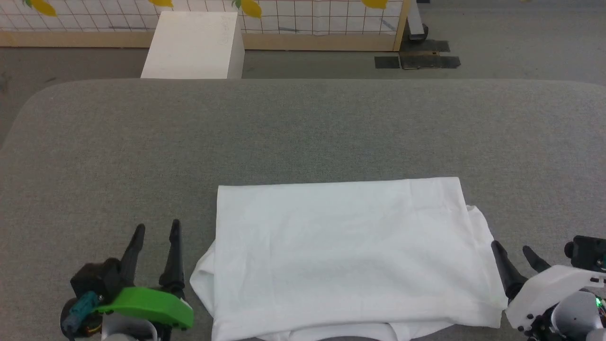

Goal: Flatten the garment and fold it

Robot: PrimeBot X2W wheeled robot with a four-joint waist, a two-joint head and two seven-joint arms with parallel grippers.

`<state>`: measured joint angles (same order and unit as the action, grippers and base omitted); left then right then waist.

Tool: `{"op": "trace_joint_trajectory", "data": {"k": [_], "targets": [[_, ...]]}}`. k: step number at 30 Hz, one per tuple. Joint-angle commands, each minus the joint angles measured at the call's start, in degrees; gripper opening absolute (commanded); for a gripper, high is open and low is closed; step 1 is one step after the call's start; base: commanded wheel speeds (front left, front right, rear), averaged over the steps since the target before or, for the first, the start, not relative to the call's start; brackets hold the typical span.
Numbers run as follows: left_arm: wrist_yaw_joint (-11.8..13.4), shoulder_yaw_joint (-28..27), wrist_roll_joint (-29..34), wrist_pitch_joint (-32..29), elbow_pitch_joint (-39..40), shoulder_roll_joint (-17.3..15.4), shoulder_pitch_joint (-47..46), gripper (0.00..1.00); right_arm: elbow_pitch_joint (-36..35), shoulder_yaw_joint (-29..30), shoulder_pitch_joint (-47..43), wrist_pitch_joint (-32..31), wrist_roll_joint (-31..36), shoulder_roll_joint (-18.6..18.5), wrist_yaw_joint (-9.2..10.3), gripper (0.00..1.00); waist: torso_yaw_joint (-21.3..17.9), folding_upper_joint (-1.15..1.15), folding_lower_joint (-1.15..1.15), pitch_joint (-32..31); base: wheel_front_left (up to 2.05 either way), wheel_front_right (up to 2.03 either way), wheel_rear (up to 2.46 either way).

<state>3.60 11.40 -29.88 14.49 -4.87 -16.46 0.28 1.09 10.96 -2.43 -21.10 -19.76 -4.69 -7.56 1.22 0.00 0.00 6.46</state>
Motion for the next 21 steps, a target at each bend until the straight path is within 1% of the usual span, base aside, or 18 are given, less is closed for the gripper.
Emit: {"op": "trace_joint_trajectory", "data": {"k": [1, 4, 8, 10, 11, 16, 20, 21], "targets": [[0.3, -1.2, 1.4, 0.4, -0.1, 0.8, -1.8, 1.00, 1.5, 0.5, 1.9, 0.2, -0.5, 0.4, 0.08, 1.00, 0.2, 0.00, 0.00, 0.3, 0.00, 0.00, 0.00], [-0.3, -4.4, 5.0, 0.5, 1.1, 3.1, -3.8, 1.00, 5.8, 1.4, 4.8, -1.2, -1.0, 1.0, 0.08, 1.00, 0.5, 0.00, 0.00, 0.8, 0.00, 0.00, 0.00], [-2.3, -7.6, 9.3, 0.5, 1.4, 6.0, -5.2, 1.00, 11.4, 1.6, 7.9, -4.1, -1.8, 1.4, 0.08, 1.00, 0.9, 0.00, 0.00, 1.3, 0.00, 0.00, 0.00], [-3.4, -9.1, 10.8, 0.5, 1.2, 7.3, -5.6, 1.00, 13.8, 1.4, 9.1, -5.9, -2.0, 1.5, 0.08, 1.00, 1.0, 0.00, 0.00, 1.5, 0.00, 0.00, 0.00], [-5.3, -10.8, 12.7, 0.5, 0.7, 8.9, -6.0, 1.00, 16.9, 1.7, 10.2, -8.8, -1.5, 1.6, 0.08, 1.00, 1.1, 0.00, 0.00, 1.7, 0.00, 0.00, 0.00], [-7.3, -12.7, 14.8, 0.5, -0.3, 10.7, -6.0, 1.00, 20.5, 3.7, 11.6, -12.4, -0.8, 1.8, 0.08, 1.00, 1.3, 0.00, 0.00, 2.0, 0.00, 0.00, 0.00], [-8.3, -13.7, 15.6, 0.5, -1.1, 11.5, -5.8, 1.00, 22.9, 2.1, 11.7, -16.5, -2.4, 1.8, 0.08, 1.00, 1.3, 0.00, 0.00, 2.0, 0.00, 0.00, 0.00], [-8.5, -13.9, 15.8, 0.5, -1.2, 11.7, -5.8, 1.00, 23.1, 1.4, 11.6, -17.4, -2.6, 1.8, 0.08, 0.84, 1.2, 0.00, 0.00, 2.0, 0.00, 0.00, 0.00]]}}
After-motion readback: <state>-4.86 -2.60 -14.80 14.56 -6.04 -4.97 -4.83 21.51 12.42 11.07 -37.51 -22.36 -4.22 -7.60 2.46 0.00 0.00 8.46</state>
